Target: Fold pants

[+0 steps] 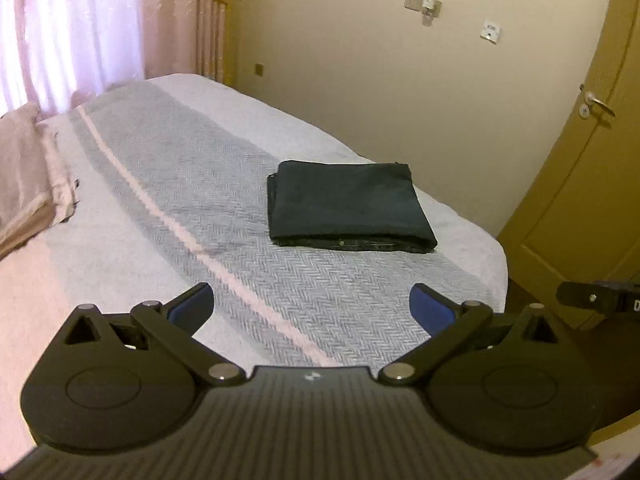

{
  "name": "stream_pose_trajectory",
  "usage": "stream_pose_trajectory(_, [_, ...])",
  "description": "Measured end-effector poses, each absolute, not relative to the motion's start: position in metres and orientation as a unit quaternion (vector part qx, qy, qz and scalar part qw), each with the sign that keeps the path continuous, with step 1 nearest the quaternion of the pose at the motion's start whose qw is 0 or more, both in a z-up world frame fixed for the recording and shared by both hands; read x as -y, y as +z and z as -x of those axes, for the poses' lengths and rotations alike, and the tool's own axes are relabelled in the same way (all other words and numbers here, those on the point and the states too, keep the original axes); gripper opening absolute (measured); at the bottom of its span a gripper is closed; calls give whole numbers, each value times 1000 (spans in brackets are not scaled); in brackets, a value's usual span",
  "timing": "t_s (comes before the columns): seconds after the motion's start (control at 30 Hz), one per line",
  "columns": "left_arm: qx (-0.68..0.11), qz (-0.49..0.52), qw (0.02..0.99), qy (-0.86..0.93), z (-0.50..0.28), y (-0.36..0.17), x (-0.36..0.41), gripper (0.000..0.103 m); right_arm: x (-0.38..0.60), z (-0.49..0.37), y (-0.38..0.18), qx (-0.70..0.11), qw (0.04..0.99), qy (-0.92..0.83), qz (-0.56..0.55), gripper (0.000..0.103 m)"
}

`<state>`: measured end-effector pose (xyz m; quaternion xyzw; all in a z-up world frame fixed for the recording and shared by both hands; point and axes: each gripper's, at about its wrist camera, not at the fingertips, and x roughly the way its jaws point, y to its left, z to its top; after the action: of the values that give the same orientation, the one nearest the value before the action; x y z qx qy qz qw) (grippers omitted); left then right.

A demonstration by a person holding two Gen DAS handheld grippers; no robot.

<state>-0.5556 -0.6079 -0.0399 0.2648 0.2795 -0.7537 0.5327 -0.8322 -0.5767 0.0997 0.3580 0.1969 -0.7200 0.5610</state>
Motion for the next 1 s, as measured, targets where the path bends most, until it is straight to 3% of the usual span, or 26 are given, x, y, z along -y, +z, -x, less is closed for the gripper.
stream_pose_trajectory(1.0, [-278, -288, 561, -725, 618, -25, 592, 102, 587, 856, 101, -219, 592, -698, -339, 77])
